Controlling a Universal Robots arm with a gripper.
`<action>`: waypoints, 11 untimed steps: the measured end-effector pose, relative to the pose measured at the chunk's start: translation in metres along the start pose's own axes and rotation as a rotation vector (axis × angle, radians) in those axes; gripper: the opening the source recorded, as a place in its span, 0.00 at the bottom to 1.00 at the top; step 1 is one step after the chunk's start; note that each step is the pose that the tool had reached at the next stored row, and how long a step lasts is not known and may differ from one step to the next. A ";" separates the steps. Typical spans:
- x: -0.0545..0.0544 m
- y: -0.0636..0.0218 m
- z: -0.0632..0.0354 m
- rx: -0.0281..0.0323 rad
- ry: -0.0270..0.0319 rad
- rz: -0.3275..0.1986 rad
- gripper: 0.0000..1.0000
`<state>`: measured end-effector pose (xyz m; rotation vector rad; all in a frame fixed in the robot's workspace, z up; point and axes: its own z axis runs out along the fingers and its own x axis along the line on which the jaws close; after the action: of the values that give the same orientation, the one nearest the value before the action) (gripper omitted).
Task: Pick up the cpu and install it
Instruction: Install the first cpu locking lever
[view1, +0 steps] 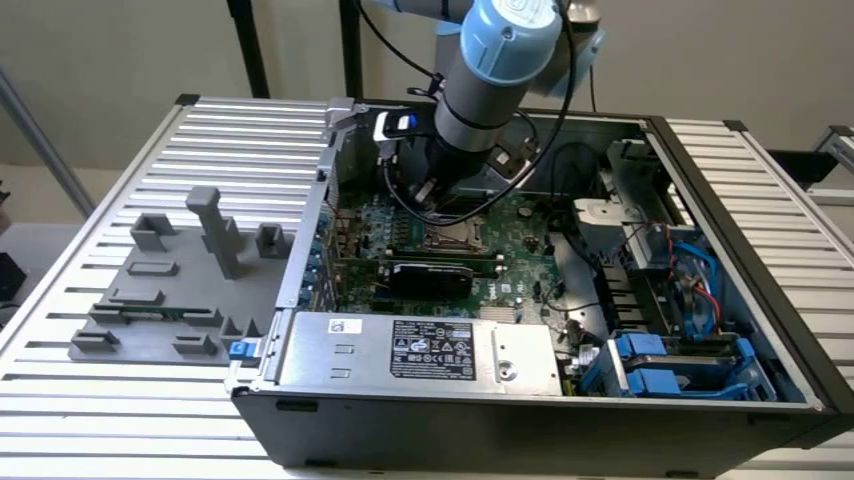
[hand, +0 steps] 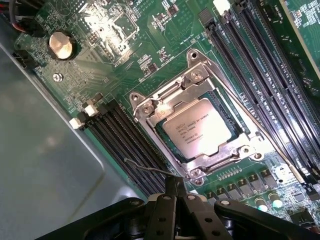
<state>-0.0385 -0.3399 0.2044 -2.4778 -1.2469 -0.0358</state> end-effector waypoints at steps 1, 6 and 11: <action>0.000 0.0005 0.0001 0.0007 -0.0006 0.000 0.11; 0.003 0.0008 0.0008 0.0046 -0.0032 0.005 0.11; 0.004 0.0001 0.0014 0.0079 -0.0032 0.022 0.11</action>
<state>-0.0364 -0.3366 0.2037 -2.4853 -1.2189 -0.0213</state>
